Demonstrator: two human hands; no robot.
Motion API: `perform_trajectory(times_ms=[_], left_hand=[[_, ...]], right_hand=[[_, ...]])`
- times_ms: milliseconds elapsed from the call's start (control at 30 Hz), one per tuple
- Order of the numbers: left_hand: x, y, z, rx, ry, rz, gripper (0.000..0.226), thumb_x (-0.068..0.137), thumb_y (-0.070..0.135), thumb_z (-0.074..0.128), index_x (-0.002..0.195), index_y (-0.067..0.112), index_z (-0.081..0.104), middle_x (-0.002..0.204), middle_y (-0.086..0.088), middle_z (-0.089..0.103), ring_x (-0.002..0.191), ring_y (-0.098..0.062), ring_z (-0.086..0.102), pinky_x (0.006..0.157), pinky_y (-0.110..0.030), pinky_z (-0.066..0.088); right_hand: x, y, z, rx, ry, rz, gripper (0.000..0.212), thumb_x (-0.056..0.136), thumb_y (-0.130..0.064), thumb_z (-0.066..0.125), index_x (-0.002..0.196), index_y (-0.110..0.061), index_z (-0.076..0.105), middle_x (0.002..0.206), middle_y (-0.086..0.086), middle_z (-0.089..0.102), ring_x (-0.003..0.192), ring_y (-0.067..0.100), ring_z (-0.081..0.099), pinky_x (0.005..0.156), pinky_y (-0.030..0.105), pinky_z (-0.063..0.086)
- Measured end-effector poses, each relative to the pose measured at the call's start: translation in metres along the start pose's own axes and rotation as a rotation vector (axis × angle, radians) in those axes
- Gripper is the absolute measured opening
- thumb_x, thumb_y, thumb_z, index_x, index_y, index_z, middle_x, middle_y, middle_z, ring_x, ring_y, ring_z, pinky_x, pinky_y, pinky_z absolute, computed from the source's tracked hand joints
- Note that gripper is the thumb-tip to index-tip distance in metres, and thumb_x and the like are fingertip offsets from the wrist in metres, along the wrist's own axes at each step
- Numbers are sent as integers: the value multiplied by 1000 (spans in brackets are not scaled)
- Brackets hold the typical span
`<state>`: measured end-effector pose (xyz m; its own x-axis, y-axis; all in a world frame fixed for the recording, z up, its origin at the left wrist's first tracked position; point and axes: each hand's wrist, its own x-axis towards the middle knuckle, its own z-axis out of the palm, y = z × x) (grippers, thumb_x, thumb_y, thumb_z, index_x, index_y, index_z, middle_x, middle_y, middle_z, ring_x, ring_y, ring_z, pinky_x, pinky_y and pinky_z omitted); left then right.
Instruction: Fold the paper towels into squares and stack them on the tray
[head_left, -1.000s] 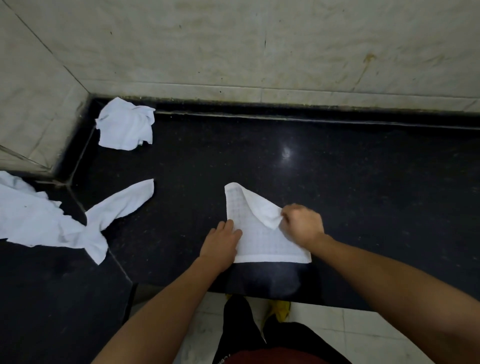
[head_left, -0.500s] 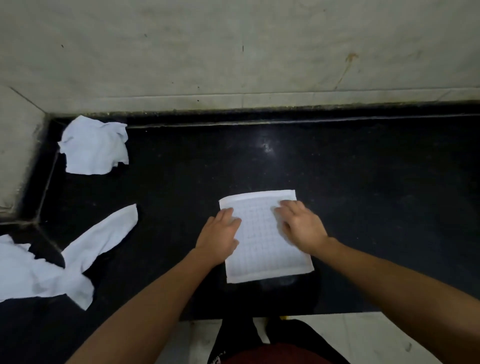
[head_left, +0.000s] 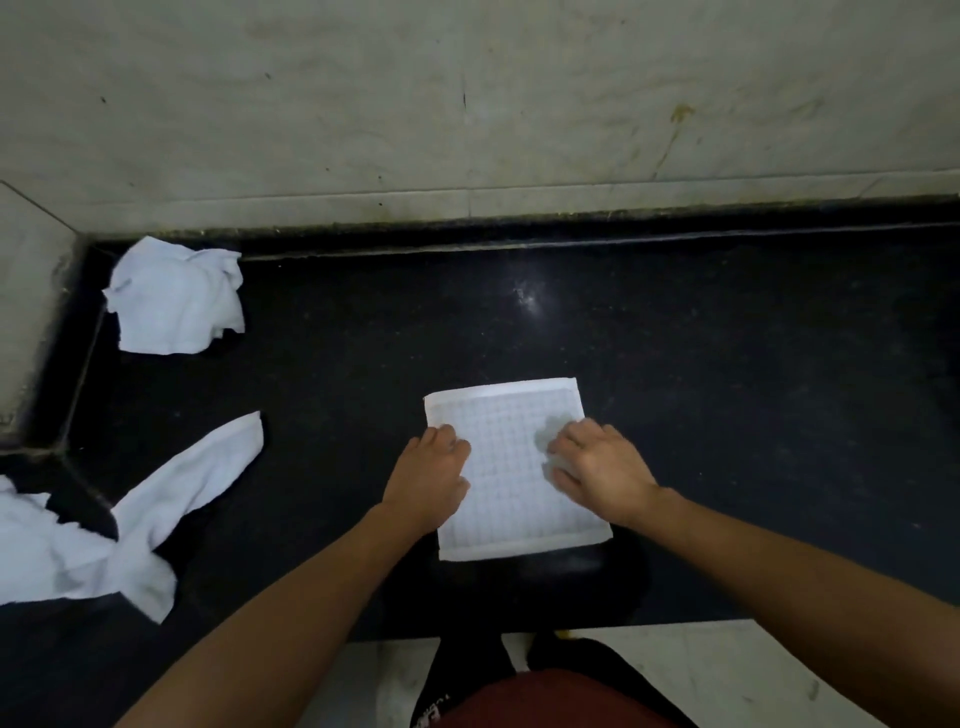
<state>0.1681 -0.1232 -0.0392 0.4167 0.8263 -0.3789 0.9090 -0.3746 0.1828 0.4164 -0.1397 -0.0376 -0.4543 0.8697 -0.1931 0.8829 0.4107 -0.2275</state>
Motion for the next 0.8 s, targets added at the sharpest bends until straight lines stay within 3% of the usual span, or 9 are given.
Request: perform_trajectory(times_ms=[33, 100, 233, 300, 400, 533, 600, 667, 800], left_hand=[[-11, 8, 3, -26, 3, 36, 31, 92, 29, 49, 119, 17, 53, 124, -2, 49, 108, -17, 48, 93, -31, 42], [-33, 22, 14, -53, -43, 94, 26, 92, 28, 48, 113, 15, 55, 116, -2, 54, 101, -18, 52, 85, -32, 45], [-67, 41, 41, 33, -101, 115, 37, 82, 16, 52, 119, 11, 51, 120, -8, 52, 106, -25, 50, 83, -35, 41], [-70, 47, 49, 74, -87, 39, 44, 82, 9, 50, 125, 9, 48, 121, -11, 51, 108, -28, 49, 86, -37, 41], [-65, 52, 51, 117, -80, -60, 42, 84, 5, 48, 125, 10, 45, 119, -10, 53, 109, -27, 49, 91, -36, 39], [-65, 57, 53, 44, -46, -107, 30, 83, 8, 48, 112, 11, 53, 112, -8, 54, 104, -25, 51, 87, -33, 38], [-70, 55, 53, -54, 8, -83, 17, 80, 11, 48, 93, 10, 59, 100, -7, 56, 94, -26, 54, 76, -33, 37], [-75, 49, 51, -160, 83, -36, 10, 75, 14, 49, 76, 11, 58, 85, -5, 56, 79, -25, 55, 65, -29, 34], [-66, 28, 19, -414, 137, -125, 9, 81, 10, 54, 83, 12, 62, 82, 2, 59, 75, -16, 56, 64, -27, 42]], right_hand=[[-10, -6, -3, 16, -56, -52, 22, 89, -33, 56, 98, -16, 66, 99, 2, 62, 90, 24, 60, 70, 36, 51], [-31, -16, -1, 15, -278, -81, 27, 88, -33, 54, 108, -17, 61, 110, 2, 59, 102, 23, 56, 75, 36, 48], [-62, -20, 23, -186, -446, -87, 66, 78, -24, 64, 139, -10, 42, 139, 16, 45, 122, 33, 48, 84, 43, 50], [-66, -18, 34, -253, -417, -89, 68, 69, -23, 74, 131, -8, 50, 123, 18, 56, 107, 32, 57, 71, 40, 55], [-64, -13, 39, -272, -368, -102, 72, 42, -35, 88, 106, -10, 65, 87, 9, 63, 74, 23, 62, 49, 32, 49], [-68, -8, 38, -251, -296, -97, 73, 31, -46, 88, 92, -13, 69, 81, 7, 63, 67, 22, 61, 48, 30, 47], [-76, -7, 32, -234, -194, -116, 53, 36, -41, 86, 79, -15, 68, 79, 6, 62, 67, 23, 61, 49, 30, 46], [-80, -5, 20, -168, -122, -84, 24, 54, -34, 76, 69, -18, 63, 76, 3, 59, 66, 23, 59, 50, 30, 43], [-58, 13, -10, 96, -71, 146, 15, 84, -33, 54, 87, -22, 63, 91, -3, 61, 84, 20, 59, 67, 30, 39]])
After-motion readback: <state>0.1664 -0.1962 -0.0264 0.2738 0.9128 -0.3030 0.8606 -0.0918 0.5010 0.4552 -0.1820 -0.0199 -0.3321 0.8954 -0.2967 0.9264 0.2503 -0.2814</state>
